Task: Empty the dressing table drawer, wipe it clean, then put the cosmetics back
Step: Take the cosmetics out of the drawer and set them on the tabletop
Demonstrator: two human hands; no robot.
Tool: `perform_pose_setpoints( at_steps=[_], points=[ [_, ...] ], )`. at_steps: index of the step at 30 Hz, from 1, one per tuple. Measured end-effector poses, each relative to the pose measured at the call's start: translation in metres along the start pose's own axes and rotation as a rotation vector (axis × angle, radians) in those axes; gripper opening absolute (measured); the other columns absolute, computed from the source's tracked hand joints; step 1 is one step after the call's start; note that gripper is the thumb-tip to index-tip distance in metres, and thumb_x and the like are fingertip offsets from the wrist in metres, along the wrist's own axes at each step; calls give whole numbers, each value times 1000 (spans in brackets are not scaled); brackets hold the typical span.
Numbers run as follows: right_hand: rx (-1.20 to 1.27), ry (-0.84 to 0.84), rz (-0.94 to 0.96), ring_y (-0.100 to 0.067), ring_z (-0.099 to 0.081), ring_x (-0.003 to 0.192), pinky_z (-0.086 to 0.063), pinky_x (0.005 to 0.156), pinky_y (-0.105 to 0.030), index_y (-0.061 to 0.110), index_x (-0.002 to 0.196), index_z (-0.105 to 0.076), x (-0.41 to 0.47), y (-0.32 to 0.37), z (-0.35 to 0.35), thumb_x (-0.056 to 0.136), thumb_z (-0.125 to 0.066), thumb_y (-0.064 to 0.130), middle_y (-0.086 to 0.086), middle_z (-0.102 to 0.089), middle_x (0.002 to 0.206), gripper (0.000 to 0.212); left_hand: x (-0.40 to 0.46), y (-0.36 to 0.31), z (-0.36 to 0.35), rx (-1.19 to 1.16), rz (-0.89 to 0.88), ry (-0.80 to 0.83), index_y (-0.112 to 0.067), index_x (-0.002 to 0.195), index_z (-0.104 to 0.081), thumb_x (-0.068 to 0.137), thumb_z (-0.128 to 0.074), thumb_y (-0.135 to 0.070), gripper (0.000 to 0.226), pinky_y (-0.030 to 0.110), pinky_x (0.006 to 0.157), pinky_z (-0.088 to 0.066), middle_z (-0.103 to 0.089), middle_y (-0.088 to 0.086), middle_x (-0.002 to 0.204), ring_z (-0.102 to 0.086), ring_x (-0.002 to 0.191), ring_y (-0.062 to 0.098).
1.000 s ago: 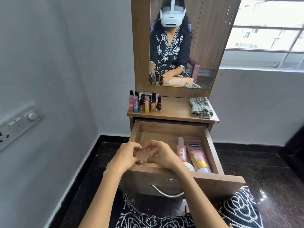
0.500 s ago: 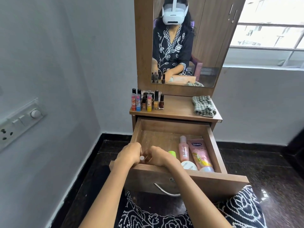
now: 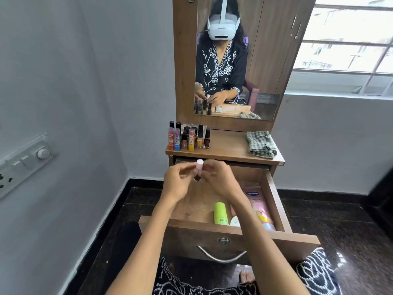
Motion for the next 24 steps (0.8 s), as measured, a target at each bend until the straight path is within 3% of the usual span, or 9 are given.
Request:
perform_pose_setpoints(
  at_steps=[3,7,9,11,13,19,21,24],
  points=[
    [69,-131,24,-6,-63,80,-51,73,-18,13,98,-70,17,9,22,88,-63,11,4,-69,87,13,21,-13,-5,-106,-38,-93,-9,112,-66,86,-59,-1,28,7,71,-49,-67,5,110,-62,95,12],
    [169,-220,-19,-19,-66,87,-58,73,-30,12,101,-68,43,2,35,91,-61,16,-3,-69,94,13,48,-20,-13,-107,-12,-208,-8,113,-64,83,-63,0,31,13,79,-48,-66,6,112,-61,96,11],
    [205,-242,-36,-21,-66,92,-58,78,-32,7,104,-68,54,-6,35,91,-59,12,-7,-70,99,16,60,-20,-17,-94,-1,-253,-7,112,-65,83,-63,0,30,10,75,-47,-66,6,112,-60,98,12],
    [219,-257,-48,-20,-66,96,-55,86,-31,6,106,-68,62,-14,33,90,-59,6,-8,-70,101,18,69,-17,-22,-73,10,-274,-7,110,-66,84,-61,2,28,3,65,-45,-67,6,110,-60,95,10],
    [241,-253,-77,-21,-67,96,-55,86,-30,5,108,-67,69,-22,29,89,-58,2,-10,-70,102,21,75,-12,-26,-43,27,-287,-7,108,-67,85,-59,3,27,5,69,-45,-68,7,108,-61,97,13],
    [218,-257,-102,-9,-62,86,-47,64,-3,6,110,-67,81,-35,19,88,-59,-1,-5,-69,100,25,86,6,-34,0,53,-313,-7,110,-67,85,-58,3,28,21,84,-49,-68,9,110,-62,102,20],
    [225,-276,-127,-8,-61,87,-47,62,-4,8,110,-68,82,-41,17,87,-61,1,-2,-68,100,24,86,8,-34,17,38,-329,-7,108,-68,85,-59,2,27,18,81,-47,-69,8,107,-63,100,19],
    [243,-297,-144,-12,-62,91,-51,74,-19,8,109,-68,84,-46,14,87,-62,2,-5,-69,104,23,86,9,-34,46,21,-358,-8,108,-69,86,-59,0,26,17,79,-46,-69,8,105,-64,98,19]
  ],
)
Point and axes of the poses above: each hand's wrist, its own x-axis towards the middle knuckle, its own z-axis out of the back of the hand, y = z × x, the point moved 8 cm from there along x, towards the middle knuckle
